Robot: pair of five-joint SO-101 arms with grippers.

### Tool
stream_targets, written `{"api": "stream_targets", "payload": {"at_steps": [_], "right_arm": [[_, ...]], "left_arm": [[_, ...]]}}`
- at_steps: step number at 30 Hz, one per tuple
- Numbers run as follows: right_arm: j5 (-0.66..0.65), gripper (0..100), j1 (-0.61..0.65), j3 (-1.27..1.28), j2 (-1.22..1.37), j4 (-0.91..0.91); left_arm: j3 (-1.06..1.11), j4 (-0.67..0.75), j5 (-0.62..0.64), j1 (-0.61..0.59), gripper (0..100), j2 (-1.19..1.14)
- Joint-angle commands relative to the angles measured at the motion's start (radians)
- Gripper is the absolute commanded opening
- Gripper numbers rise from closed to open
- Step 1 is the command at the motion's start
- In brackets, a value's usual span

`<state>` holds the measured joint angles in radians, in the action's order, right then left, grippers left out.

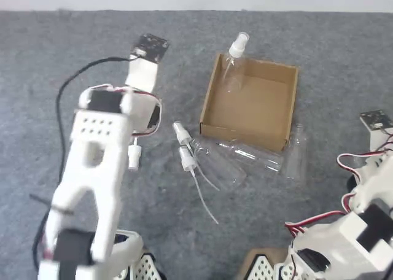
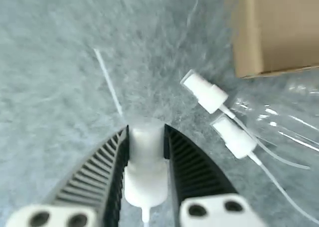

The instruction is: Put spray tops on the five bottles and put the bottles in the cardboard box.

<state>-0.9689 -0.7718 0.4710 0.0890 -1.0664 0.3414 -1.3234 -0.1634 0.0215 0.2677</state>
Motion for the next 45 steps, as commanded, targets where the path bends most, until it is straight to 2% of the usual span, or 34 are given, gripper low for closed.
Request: {"api": "stream_targets", "payload": {"at_steps": [1, 5, 8, 14, 19, 23, 27, 32, 37, 45], "right_arm": [[-0.011, 5.9, -0.019, 0.002, -0.021, 0.021], [-0.011, 6.0, -0.018, 0.0, -0.021, 0.021], [-0.005, 7.2, -0.018, -0.002, -0.022, 0.021], [-0.003, 24.3, -0.008, -0.006, -0.024, 0.021], [0.014, 33.4, 0.062, -0.087, -0.024, -0.079], [0.135, 33.6, 0.137, -0.229, -0.022, -0.202], [0.155, 33.6, 0.17, -0.325, -0.01, -0.291], [0.153, 33.4, 0.157, -0.321, 0.013, -0.294], [0.152, 25.3, 0.153, -0.321, 0.124, -0.288], [0.161, 22.7, 0.148, -0.321, 0.18, -0.254]], "left_arm": [[-0.033, -0.063, 0.012, -0.003, 1, 0.226], [0.059, -0.029, 0.044, 0.002, 1, 0.29], [0.186, 0.072, 0.091, 0.0, 1, 0.318], [0.452, 0.325, 0.146, 0.003, 1, 0.373], [0.562, 0.414, 0.146, 0.003, 1, 0.384], [0.608, 0.454, 0.143, 0.003, 1, 0.381], [0.625, 0.457, 0.141, 0.003, 1, 0.385], [0.625, 0.457, 0.141, 0.002, 1, 0.385], [0.625, 0.457, 0.141, 0.003, 1, 0.382], [0.625, 0.457, 0.141, 0.003, 1, 0.377]]}}
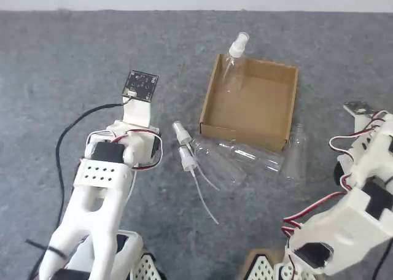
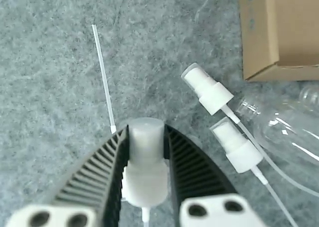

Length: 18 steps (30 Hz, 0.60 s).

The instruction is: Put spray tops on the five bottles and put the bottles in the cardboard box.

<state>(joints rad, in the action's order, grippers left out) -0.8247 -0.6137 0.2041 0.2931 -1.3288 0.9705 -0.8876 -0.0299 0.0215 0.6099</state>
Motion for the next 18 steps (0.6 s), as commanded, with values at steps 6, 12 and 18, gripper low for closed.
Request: {"api": "stream_targets", "payload": {"at_steps": [6, 12, 18], "right_arm": [[0.015, 3.6, -0.01, -0.054, -0.077, 0.013], [0.021, 0.4, 0.004, -0.055, -0.263, -0.007], [0.213, 0.5, 0.168, -0.048, -0.59, -0.096]], "left_arm": [[-0.004, 0.021, 0.008, 0.003, 1, 0.035], [-0.004, 0.021, 0.009, 0.003, 1, 0.035], [-0.002, 0.071, 0.008, 0.0, 1, 0.038]]}}
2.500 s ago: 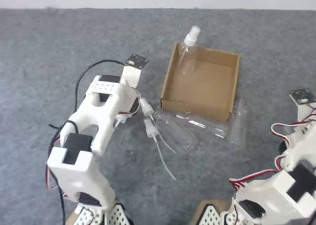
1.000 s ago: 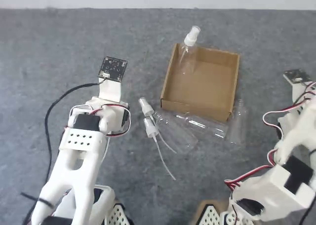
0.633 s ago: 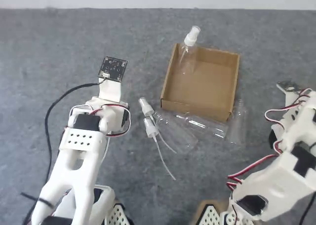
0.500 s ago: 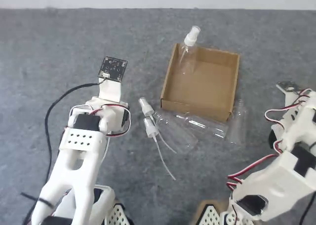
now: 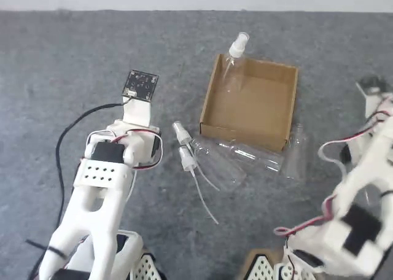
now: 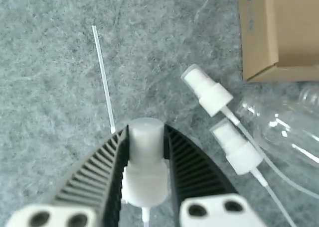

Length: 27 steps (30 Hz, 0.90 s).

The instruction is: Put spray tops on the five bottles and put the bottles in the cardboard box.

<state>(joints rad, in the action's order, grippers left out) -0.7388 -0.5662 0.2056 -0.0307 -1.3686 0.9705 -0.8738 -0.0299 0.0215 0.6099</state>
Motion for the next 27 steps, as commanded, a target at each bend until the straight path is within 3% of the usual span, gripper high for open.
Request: {"api": "stream_targets", "payload": {"at_steps": [1, 9, 15, 23, 27], "right_arm": [[0.169, 0.5, 0.166, -0.048, -0.321, -0.07], [0.47, 0.5, 0.656, -0.015, -0.674, -0.117], [0.58, 0.5, 0.986, 0.192, -0.777, 0.047], [0.631, 0.5, 1.247, 0.565, -0.848, 0.452], [0.626, 0.6, 1.307, 0.671, -0.889, 0.576]], "left_arm": [[-0.002, 0.058, 0.008, -0.002, 1, 0.041], [-0.104, 0.0, 0.017, -0.041, 1, 0.084], [-0.272, -0.144, 0.069, -0.078, 1, 0.331], [-0.573, -0.284, 0.077, -0.081, 1, 0.457], [-0.679, -0.259, 0.218, -0.078, 1, 0.448]]}}
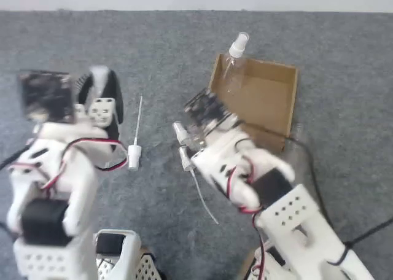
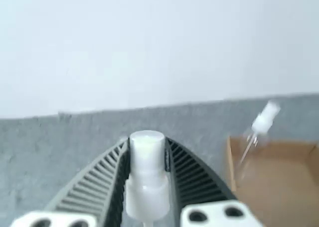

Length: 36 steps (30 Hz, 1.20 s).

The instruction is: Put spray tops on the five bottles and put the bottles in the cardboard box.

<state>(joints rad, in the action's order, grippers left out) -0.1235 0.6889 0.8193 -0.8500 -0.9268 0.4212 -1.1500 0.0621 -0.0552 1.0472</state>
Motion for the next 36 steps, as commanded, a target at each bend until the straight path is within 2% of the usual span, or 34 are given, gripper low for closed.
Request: {"api": "stream_targets", "payload": {"at_steps": [1, 7, 12, 15, 24, 33, 36], "right_arm": [[0.009, 0.6, 0.058, 0.074, -0.079, 0.154], [0.008, 0.6, 0.102, 0.192, -0.12, 0.255], [0.009, 0.6, 0.171, 0.31, -0.154, 0.435], [0.014, 0.6, 0.171, 0.364, -0.185, 0.504], [0.015, 0.6, 0.174, 0.44, -0.312, 0.515], [0.015, 0.6, 0.174, 0.453, -0.312, 0.513], [0.015, 0.6, 0.173, 0.453, -0.312, 0.513]], "left_arm": [[-0.143, 0.034, 0.166, -0.002, 1, 0.011], [-0.125, 0.138, 0.333, 0.005, 1, 0.008], [-0.096, 0.175, 0.362, 0.12, 1, 0.008], [-0.038, 0.247, 0.362, 0.138, 1, 0.008], [0.125, 0.39, 0.391, 0.146, 1, 0.008], [0.104, 0.385, 0.407, 0.149, 1, 0.012], [0.104, 0.339, 0.407, 0.198, 1, 0.015]]}}
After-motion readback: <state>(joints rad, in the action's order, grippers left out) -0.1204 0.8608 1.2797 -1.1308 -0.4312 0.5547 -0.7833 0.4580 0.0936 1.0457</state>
